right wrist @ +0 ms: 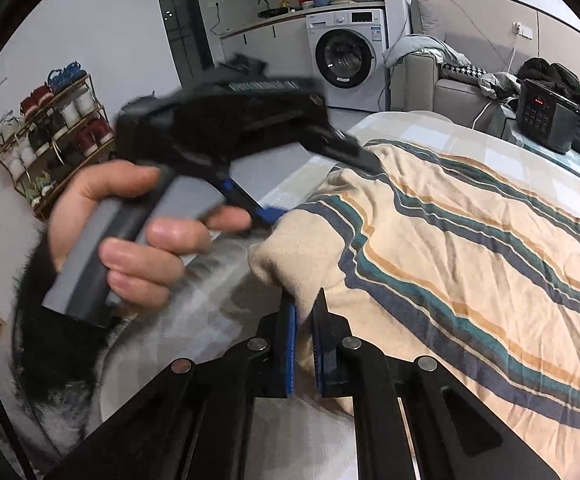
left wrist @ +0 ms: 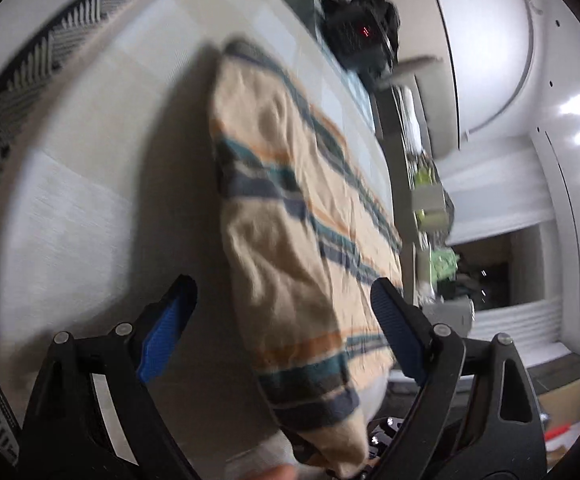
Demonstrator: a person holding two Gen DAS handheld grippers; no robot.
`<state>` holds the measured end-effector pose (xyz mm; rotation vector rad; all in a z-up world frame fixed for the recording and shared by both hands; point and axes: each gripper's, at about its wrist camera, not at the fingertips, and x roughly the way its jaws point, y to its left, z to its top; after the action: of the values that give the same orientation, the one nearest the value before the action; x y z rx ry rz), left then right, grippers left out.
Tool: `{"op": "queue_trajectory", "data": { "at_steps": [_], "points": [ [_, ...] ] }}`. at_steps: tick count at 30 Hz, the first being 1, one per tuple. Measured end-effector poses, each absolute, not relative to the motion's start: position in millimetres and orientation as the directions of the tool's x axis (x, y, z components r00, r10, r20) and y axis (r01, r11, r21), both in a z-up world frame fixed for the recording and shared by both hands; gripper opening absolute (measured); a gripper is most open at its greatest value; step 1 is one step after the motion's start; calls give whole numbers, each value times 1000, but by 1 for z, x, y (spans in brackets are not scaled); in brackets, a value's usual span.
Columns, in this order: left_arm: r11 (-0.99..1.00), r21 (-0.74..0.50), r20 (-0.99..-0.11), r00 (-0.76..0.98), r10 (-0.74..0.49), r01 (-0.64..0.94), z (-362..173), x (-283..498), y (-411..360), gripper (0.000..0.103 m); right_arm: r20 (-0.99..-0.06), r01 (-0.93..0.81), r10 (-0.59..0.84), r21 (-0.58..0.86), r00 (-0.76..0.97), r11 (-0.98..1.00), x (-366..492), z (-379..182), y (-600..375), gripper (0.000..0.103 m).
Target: Fold small clothes
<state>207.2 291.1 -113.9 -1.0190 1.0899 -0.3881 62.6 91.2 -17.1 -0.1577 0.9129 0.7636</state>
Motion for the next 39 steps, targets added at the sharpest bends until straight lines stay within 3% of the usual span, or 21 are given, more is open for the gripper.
{"op": "queue_trajectory", "data": {
  "at_steps": [13,15,16,17,18,19,25,39],
  "points": [
    [534,-819,-563,475,-677,-209,-115,312,286,78,-749,-710,572,199,334,675,53,-19,75,7],
    [576,-790,-597,475,-647,-210,-112,324,284,64,-747,-711,577,204,332,673,57,-19,71,7],
    [598,-772,-617,477,-625,-215,-113,326,282,47,-744,-708,581,212,329,673,58,-20,68,7],
    [614,-759,-632,473,-614,-218,-115,330,279,23,-744,-702,584,223,326,676,59,-21,66,7],
    [622,-752,-639,472,-607,-219,-116,333,277,10,-743,-698,585,231,324,678,59,-21,64,7],
    [634,-740,-649,481,-589,-222,-117,336,276,7,-742,-694,587,236,323,680,62,-22,63,7],
    [649,-734,-636,535,-556,-199,-96,326,276,6,-710,-658,628,312,318,685,68,-30,49,7],
    [723,-689,-605,594,-529,-58,23,314,209,6,-499,-576,722,441,480,688,60,14,-39,7]
  ]
}}
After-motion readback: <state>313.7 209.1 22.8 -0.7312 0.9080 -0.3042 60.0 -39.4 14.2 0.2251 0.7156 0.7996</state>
